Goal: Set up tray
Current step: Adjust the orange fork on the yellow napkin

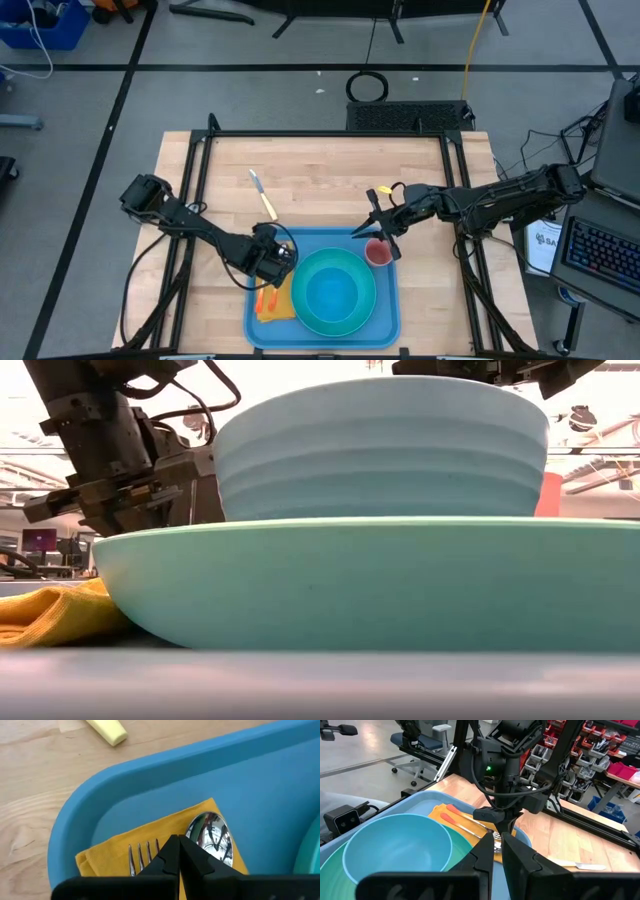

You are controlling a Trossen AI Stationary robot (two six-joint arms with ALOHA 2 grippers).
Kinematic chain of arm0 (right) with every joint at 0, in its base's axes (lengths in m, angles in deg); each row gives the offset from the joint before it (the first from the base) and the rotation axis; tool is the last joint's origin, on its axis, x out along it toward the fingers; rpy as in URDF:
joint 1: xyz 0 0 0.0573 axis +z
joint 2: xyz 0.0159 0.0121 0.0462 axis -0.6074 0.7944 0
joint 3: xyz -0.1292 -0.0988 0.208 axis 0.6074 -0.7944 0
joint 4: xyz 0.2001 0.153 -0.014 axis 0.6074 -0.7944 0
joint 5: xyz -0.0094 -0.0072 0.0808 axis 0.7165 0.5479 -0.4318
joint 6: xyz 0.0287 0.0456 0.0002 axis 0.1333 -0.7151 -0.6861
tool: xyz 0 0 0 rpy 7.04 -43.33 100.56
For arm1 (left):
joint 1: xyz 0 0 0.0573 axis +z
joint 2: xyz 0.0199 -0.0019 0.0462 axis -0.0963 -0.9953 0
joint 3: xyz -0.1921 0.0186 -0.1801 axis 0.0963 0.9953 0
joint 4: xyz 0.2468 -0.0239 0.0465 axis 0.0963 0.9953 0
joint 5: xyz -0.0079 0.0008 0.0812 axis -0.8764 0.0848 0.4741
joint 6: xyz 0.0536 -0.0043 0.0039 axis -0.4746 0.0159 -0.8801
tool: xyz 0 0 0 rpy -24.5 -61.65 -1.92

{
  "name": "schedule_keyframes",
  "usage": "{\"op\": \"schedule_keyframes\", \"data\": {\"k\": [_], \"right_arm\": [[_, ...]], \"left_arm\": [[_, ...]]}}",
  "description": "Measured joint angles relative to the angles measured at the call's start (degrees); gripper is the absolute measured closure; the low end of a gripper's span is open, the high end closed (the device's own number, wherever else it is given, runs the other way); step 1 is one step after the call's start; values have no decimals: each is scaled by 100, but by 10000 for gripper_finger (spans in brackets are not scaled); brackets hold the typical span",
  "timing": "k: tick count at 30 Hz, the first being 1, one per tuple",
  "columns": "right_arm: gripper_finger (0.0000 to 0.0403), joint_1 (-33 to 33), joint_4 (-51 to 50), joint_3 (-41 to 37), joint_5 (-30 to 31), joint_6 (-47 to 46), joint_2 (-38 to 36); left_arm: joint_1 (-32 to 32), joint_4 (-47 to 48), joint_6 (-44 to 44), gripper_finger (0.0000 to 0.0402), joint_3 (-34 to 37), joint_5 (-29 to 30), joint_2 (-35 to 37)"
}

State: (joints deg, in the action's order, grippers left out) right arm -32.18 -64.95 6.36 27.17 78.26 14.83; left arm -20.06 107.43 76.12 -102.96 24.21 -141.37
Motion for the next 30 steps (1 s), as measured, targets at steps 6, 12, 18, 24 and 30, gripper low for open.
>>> {"op": "schedule_keyframes", "data": {"k": [6, 12, 18, 24, 30], "right_arm": [[374, 1, -1, 0, 0, 0, 1], [374, -1, 0, 0, 0, 0, 1], [374, 0, 1, 0, 0, 0, 1], [374, 1, -1, 0, 0, 0, 1], [374, 1, -1, 0, 0, 0, 1]], "left_arm": [[0, 13, 7, 400, 0, -17, 0], [0, 86, 53, 400, 0, -50, 0], [0, 100, 55, 400, 0, -52, 0], [0, 304, 292, 400, 0, -91, 0], [0, 385, 373, 400, 0, -179, 0]]}}
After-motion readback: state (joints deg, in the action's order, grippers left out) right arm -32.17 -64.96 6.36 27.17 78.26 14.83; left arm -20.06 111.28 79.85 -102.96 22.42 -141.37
